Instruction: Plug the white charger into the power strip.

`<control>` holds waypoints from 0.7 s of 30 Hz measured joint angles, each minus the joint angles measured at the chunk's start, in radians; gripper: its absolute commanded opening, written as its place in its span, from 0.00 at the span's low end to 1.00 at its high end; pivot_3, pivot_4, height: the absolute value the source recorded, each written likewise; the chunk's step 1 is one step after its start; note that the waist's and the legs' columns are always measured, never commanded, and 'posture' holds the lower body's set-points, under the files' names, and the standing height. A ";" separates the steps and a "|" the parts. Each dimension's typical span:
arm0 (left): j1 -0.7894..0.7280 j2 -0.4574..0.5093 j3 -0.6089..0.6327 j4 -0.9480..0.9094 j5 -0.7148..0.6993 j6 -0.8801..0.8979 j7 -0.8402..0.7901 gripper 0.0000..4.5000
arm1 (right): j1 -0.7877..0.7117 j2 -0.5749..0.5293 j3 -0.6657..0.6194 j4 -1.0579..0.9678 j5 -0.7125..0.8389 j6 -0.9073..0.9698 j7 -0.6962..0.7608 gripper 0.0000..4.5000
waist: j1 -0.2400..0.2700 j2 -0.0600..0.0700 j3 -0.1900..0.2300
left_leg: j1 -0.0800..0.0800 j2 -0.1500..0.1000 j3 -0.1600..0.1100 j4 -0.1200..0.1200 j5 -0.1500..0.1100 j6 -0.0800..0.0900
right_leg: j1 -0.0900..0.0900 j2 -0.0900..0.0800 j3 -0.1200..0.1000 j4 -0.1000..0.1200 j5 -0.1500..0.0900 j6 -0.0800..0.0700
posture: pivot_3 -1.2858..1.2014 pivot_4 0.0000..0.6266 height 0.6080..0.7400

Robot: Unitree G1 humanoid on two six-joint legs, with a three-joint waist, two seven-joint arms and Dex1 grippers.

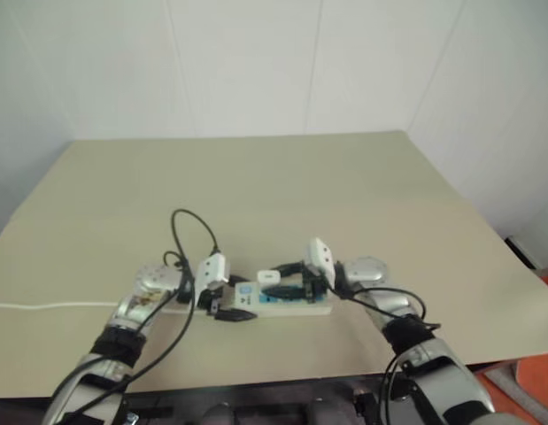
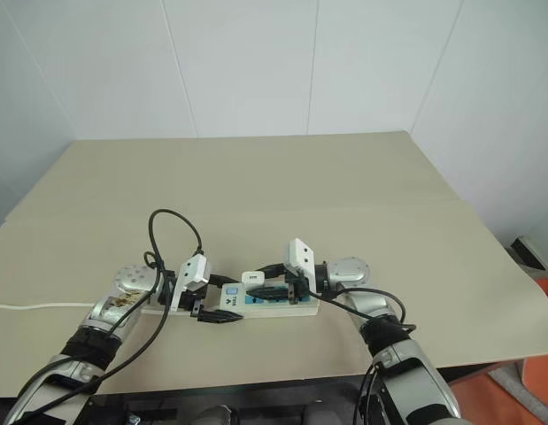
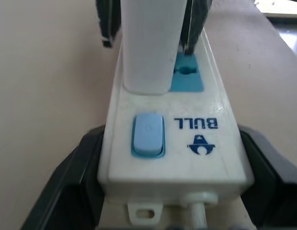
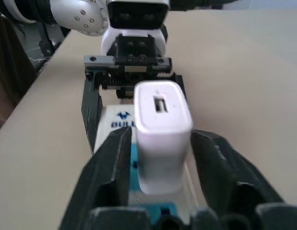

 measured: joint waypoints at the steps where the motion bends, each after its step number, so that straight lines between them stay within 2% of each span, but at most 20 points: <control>1: 0.000 0.003 0.001 0.001 0.000 0.000 -0.001 0.73 | 0.001 -0.005 -0.004 0.000 -0.001 0.005 0.000 0.77 | -0.002 -0.001 0.000 | 0.001 0.000 0.000 -0.001 0.000 0.000 | 0.000 0.000 0.000 0.000 -0.001 0.000 | 0.52 0.24 1.00; 4: 0.000 0.005 0.003 0.002 0.000 0.000 -0.003 0.73 | 0.004 -0.007 -0.007 -0.008 -0.005 0.015 0.002 0.98 | -0.003 -0.001 0.000 | 0.003 0.000 0.000 -0.002 0.000 0.000 | 0.000 0.002 0.001 0.001 -0.002 0.000 | 0.52 0.24 1.00; 12: -0.002 0.002 0.004 0.008 -0.001 -0.002 -0.003 0.73 | 0.010 -0.017 -0.015 -0.038 -0.011 0.032 0.008 0.99 | -0.001 -0.001 0.000 | 0.002 0.001 0.000 -0.001 0.000 0.000 | 0.000 0.002 0.002 0.001 -0.002 0.000 | 0.52 0.24 1.00; 15: -0.003 -0.005 0.004 0.011 -0.001 -0.003 -0.001 0.73 | 0.014 -0.051 -0.022 -0.072 -0.005 0.069 0.021 0.99 | 0.003 -0.001 0.001 | 0.001 0.001 0.000 -0.001 0.000 0.000 | -0.001 0.002 0.002 0.000 -0.002 0.000 | 0.52 0.24 1.00; 17: -0.003 -0.007 0.005 0.014 -0.004 -0.001 -0.002 0.89 | 0.028 -0.100 -0.046 -0.094 0.002 0.099 0.032 1.00 | 0.004 -0.001 0.001 | 0.000 0.000 0.000 -0.001 0.000 0.000 | -0.001 0.001 0.002 0.000 -0.002 0.000 | 0.52 0.24 1.00; 19: 0.000 -0.004 0.008 0.025 0.004 0.007 0.005 0.99 | 0.045 -0.147 -0.074 -0.133 0.011 0.137 0.045 1.00 | 0.005 0.000 0.003 | -0.001 0.000 0.000 -0.002 0.000 0.000 | -0.002 0.001 0.002 0.000 -0.002 0.000 | 0.52 0.24 1.00; 21: 0.000 -0.008 0.013 0.023 0.001 0.018 0.005 0.99 | 0.054 -0.187 -0.102 -0.183 0.039 0.180 0.051 1.00 | 0.005 0.001 0.004 | -0.001 0.000 0.000 -0.002 0.000 0.000 | -0.003 0.001 0.002 0.000 -0.002 0.000 | 0.52 0.24 1.00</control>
